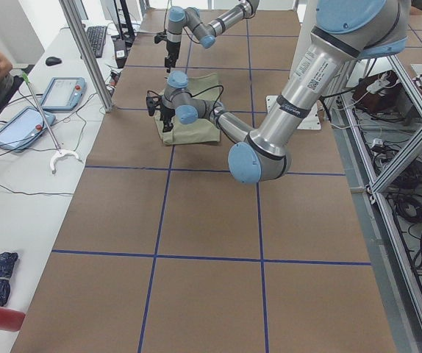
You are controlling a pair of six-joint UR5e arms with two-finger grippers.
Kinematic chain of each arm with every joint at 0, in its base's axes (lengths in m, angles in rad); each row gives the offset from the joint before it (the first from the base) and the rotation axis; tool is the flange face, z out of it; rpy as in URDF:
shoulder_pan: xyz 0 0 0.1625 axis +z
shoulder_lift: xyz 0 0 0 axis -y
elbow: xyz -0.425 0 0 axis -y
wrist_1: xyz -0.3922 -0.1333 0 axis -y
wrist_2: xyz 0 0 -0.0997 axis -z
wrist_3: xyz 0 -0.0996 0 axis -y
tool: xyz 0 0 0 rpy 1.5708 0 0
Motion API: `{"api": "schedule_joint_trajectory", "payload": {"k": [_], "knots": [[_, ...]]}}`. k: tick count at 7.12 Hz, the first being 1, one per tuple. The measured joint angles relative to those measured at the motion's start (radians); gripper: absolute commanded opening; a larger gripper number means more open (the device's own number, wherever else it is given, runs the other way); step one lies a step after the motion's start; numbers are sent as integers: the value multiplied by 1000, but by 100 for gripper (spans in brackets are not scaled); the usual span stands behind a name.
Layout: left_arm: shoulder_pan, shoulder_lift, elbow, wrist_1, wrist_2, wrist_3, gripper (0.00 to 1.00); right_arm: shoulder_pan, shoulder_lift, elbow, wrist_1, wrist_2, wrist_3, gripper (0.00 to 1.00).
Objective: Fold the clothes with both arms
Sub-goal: 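Release the hem at the collar and raise both grippers, then lower the right gripper to the folded shirt's side edge and grasp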
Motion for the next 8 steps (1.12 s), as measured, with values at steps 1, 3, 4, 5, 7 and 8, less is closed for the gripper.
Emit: {"api": "schedule_joint_trajectory", "payload": {"k": [1, 3, 4, 5, 7, 8], "knots": [[0, -1, -1, 2, -1, 0, 90, 0, -26, 10, 50, 11, -6, 100], [0, -1, -9, 6, -4, 0, 90, -23, -136, 138, 115, 39, 13, 100], [-1, 1, -19, 7, -5, -1, 90, -47, -221, 259, 117, 44, 46, 100], [-2, 6, -31, 8, -5, -1, 90, -84, -295, 366, 109, 43, 87, 100], [-4, 12, -41, 9, -4, -1, 91, -183, -362, 434, 96, -8, 145, 100], [-4, 13, -45, 9, -4, -1, 91, -223, -370, 428, 93, -43, 152, 100]]}}
